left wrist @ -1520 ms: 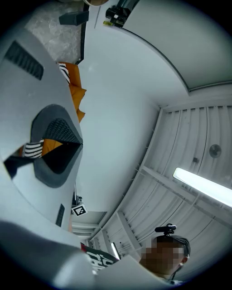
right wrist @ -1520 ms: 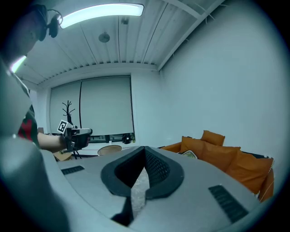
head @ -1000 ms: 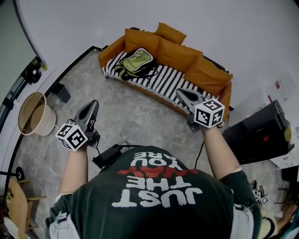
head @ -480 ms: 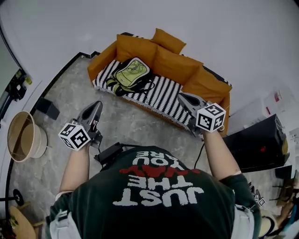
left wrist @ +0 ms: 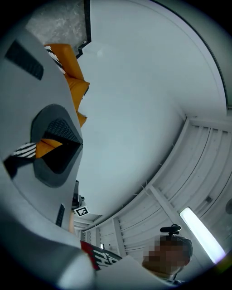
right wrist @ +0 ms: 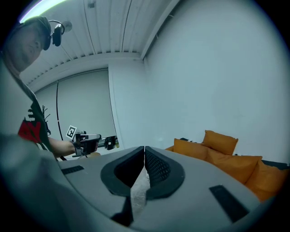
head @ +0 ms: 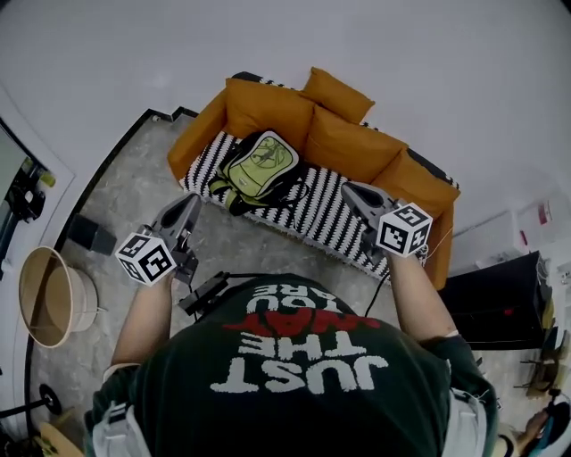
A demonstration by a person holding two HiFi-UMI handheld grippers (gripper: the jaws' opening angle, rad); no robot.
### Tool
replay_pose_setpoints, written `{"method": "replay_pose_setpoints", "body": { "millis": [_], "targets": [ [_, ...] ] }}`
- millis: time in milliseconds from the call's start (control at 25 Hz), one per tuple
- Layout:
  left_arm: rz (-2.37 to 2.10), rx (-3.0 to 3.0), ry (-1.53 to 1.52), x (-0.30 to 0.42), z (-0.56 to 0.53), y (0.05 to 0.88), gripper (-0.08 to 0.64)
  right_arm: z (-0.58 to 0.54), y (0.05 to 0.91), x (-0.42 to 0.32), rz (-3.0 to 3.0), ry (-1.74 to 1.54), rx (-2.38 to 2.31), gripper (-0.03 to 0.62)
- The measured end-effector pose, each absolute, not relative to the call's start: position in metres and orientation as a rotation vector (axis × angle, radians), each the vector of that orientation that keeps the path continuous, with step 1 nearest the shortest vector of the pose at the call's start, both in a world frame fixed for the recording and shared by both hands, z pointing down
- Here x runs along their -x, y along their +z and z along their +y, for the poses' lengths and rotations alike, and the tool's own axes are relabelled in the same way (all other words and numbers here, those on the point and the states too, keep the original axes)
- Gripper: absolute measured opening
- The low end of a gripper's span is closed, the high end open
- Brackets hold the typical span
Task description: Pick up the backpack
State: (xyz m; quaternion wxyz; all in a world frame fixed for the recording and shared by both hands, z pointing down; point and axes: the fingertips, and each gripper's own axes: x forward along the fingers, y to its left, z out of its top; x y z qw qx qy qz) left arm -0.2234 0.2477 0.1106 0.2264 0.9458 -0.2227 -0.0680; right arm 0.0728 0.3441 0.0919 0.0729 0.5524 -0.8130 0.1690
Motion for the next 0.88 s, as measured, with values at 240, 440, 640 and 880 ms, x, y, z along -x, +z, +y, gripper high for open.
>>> {"method": "replay_pose_setpoints", "body": {
  "millis": [240,440,640,880],
  "targets": [
    [-0.690,-2.595,-0.139,0.189,0.196,0.132,0.011,0.273,0.133,-0.126,-2.470,0.597,-1.602,0.032],
    [-0.850,-2.566,-0.145,0.144,0.140,0.146,0.011,0.188,0.162,-0.186,-2.543,0.604,-1.443,0.032],
    [-1.105,-2.388,-0.211,0.120,0.104,0.148,0.011,0.100,0.192,-0.211,-2.595,0.596,-1.121,0.032],
    [-1.195,-2.312,-0.186,0.113,0.081,0.153,0.011,0.034,0.234,-0.196,-2.554,0.554,-0.879,0.035]
  ]
}}
